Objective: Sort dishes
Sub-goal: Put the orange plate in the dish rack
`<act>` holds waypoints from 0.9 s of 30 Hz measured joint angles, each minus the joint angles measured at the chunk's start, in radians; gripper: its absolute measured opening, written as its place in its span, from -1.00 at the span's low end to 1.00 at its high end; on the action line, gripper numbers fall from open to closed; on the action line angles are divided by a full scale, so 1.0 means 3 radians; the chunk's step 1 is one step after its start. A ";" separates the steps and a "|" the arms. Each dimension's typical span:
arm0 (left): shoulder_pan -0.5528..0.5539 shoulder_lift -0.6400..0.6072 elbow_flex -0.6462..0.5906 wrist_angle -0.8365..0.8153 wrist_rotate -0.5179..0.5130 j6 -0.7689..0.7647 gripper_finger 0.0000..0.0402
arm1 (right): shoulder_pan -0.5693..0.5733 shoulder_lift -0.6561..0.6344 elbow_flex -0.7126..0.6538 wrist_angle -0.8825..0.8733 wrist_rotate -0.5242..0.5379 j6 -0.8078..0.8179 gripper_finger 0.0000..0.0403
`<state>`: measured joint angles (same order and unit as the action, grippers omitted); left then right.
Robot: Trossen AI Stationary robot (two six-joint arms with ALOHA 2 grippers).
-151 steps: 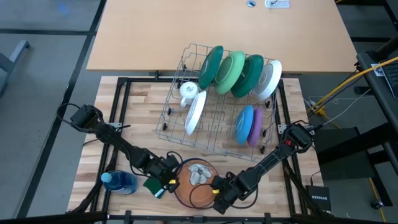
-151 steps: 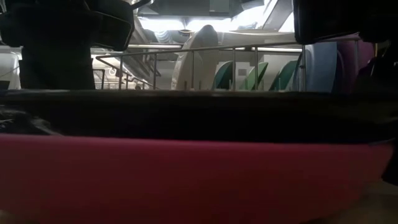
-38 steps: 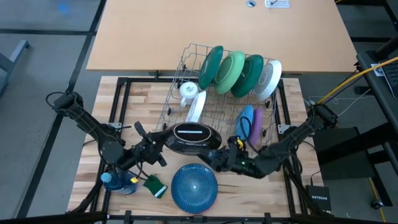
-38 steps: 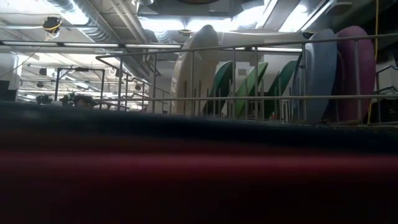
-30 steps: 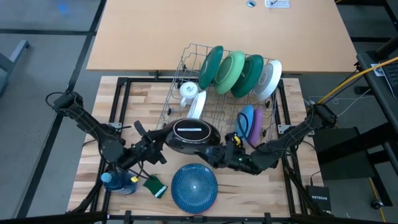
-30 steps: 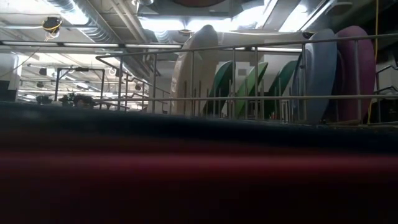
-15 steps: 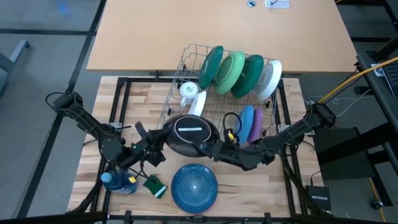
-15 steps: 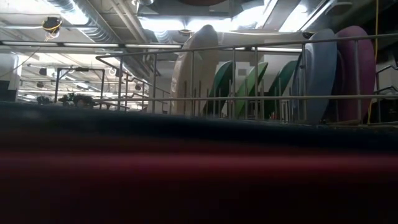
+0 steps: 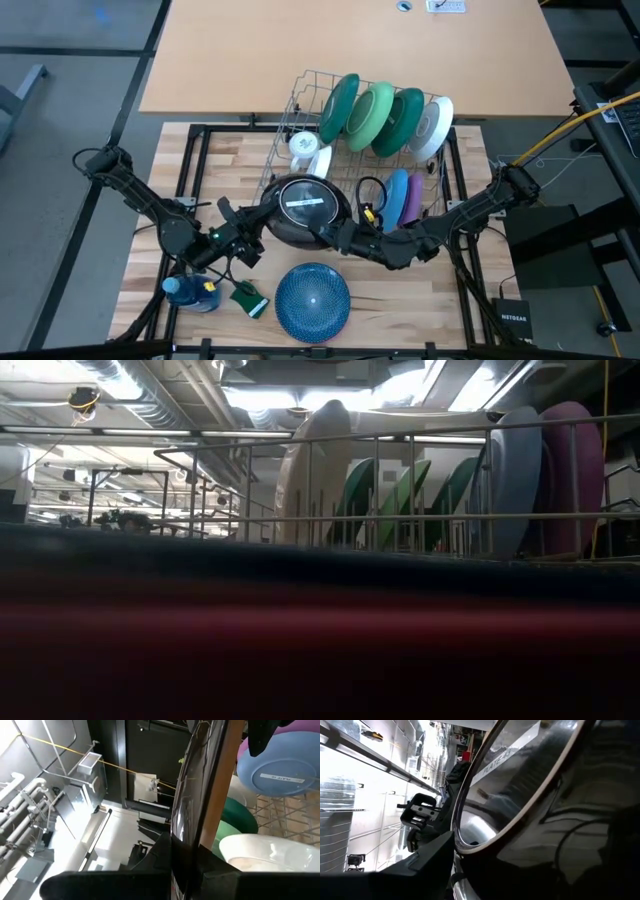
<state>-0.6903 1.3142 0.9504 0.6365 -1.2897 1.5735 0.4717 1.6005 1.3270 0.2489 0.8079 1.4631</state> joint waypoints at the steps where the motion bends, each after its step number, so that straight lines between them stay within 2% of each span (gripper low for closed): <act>1: 0.0000 0.0001 0.0000 -0.0004 0.0008 0.0003 -0.98 | 0.0000 0.0000 0.0000 0.0000 0.0001 0.0000 0.28; 15: 0.0149 0.0007 0.0000 0.0115 0.0263 0.0400 -0.98 | -0.0009 0.0000 0.0000 0.0381 0.0162 -0.0005 0.24; 21: 0.0199 0.0015 -0.0008 0.0367 0.0414 0.0636 -0.98 | -0.0013 0.0000 0.0000 0.0396 0.0174 -0.0038 -0.04; 27: 0.0210 0.0015 -0.0008 0.0412 0.0452 0.0636 -0.98 | -0.0015 -0.0006 0.0014 0.0473 0.0174 -0.0081 -0.39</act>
<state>-0.6273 1.3186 0.9482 0.7601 -1.1541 1.7643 0.4671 1.5986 1.3312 0.3909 0.8600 1.4387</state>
